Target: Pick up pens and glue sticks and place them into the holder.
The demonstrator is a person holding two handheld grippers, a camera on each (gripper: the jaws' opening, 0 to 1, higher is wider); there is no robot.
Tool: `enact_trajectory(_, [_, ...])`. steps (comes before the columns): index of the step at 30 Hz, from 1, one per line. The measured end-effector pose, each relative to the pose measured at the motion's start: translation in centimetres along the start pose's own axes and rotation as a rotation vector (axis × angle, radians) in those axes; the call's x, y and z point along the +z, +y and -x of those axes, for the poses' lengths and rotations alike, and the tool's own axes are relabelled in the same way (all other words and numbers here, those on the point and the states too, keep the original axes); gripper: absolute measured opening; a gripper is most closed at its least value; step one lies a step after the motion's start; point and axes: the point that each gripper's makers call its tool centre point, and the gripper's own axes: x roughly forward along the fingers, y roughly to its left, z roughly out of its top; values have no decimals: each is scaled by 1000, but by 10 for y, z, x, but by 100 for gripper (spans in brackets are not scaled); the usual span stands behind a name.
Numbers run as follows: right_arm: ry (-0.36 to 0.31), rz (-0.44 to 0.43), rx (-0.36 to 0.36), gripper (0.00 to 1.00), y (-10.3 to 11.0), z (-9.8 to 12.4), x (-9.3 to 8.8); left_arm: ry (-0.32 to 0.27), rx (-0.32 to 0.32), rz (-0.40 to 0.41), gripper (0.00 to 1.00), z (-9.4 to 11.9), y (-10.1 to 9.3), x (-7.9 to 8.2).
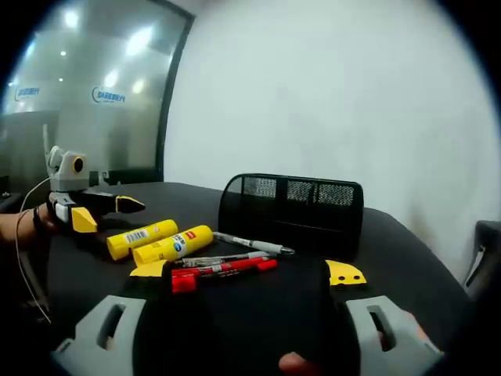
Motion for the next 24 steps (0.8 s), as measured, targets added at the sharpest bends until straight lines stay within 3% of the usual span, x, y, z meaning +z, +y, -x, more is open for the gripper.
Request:
enact_trajectory(4, [1, -2, -3, 72, -1, -1, 0, -7, 15, -4, 72, 1, 2, 2])
enact_trajectory(15, [2, -8, -10, 72, -3, -1, 0, -86, 149, 142, 63, 5, 24, 23])
enact_trajectory(24, [-20, -22, -17, 71, -5, 2, 4, -33, 207, 98, 61, 10, 13, 39])
